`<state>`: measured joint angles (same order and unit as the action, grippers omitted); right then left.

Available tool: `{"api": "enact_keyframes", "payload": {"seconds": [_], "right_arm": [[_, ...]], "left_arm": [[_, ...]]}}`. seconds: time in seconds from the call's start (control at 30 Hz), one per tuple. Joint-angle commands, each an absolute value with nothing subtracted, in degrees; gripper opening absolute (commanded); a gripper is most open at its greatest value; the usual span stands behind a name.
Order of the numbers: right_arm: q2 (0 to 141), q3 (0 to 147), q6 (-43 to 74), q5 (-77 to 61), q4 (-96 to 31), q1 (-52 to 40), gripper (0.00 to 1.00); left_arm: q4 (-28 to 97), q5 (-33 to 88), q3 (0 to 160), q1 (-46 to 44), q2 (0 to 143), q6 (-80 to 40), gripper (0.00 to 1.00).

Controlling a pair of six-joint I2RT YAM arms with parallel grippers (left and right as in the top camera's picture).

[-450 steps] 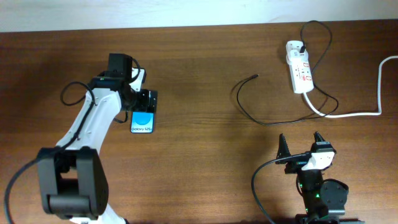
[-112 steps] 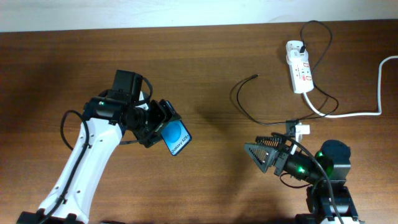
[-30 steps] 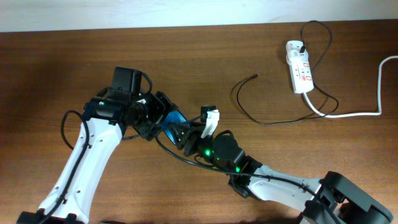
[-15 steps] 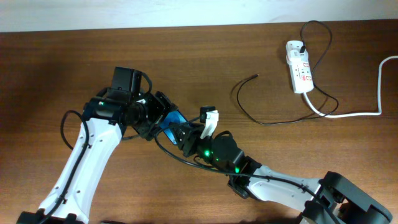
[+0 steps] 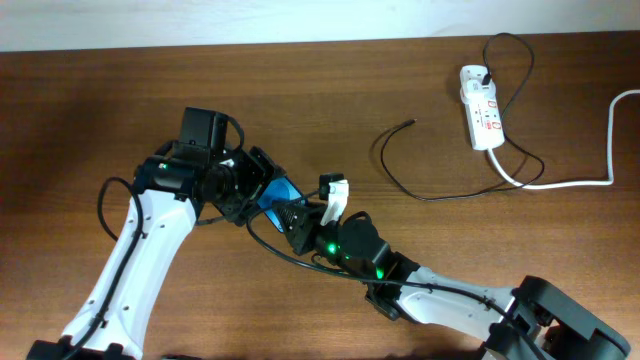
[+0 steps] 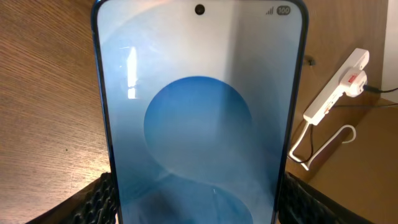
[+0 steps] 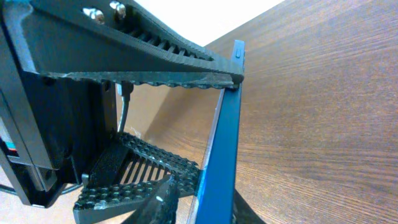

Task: Plug charger to phone and switch on socket

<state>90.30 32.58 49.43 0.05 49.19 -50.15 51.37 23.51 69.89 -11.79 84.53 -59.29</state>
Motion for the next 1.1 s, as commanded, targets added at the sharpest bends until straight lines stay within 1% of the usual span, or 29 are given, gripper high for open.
{"api": "enact_keyframes", "payload": {"seconds": [0.0, 0.13, 0.27, 0.4, 0.53, 0.57, 0.67, 0.77, 0.87, 0.93, 1.03, 1.07], "right_arm": [[90.5, 33.7, 48.8, -0.8, 51.5, -50.7, 0.19], [90.5, 33.7, 48.8, -1.2, 51.3, -50.7, 0.13], [90.5, 33.7, 48.8, -2.5, 51.4, -50.7, 0.11], [90.5, 33.7, 48.8, -4.1, 51.5, -50.7, 0.06], [90.5, 33.7, 48.8, -5.0, 52.8, -50.7, 0.04], [90.5, 33.7, 48.8, -5.5, 53.9, -50.7, 0.04], [90.4, 33.7, 49.5, -5.8, 55.7, -50.7, 0.04], [90.4, 33.7, 50.3, -5.8, 55.8, -50.7, 0.04], [90.4, 33.7, 53.1, -5.8, 55.9, -50.7, 0.04], [90.4, 33.7, 54.4, -5.8, 56.0, -50.7, 0.04], [90.4, 33.7, 55.0, -6.2, 56.5, -50.7, 0.04], [90.4, 33.7, 55.6, -6.6, 56.7, -50.6, 0.04]], "left_arm": [[51.5, 23.4, 70.2, -12.0, 83.8, -59.5, 0.48], [51.5, 23.4, 70.2, -12.0, 83.8, -59.5, 0.48], [51.9, 22.6, 70.2, -12.0, 83.8, -59.5, 0.49], [51.9, 22.6, 70.2, -12.0, 83.8, -59.5, 0.5], [52.0, 22.6, 70.2, -12.0, 83.8, -59.5, 0.52], [52.1, 22.7, 70.2, -12.0, 83.8, -59.5, 0.55], [52.4, 22.7, 70.2, -12.0, 83.8, -59.5, 0.58], [52.6, 22.7, 70.2, -12.0, 83.8, -59.5, 0.66], [52.6, 22.7, 70.2, -12.0, 83.8, -59.5, 0.75], [52.6, 22.7, 70.2, -12.0, 83.8, -59.5, 0.79], [52.6, 22.7, 70.2, -12.0, 83.8, -59.5, 0.82], [52.6, 22.7, 70.2, -12.0, 83.8, -59.5, 0.87]]}}
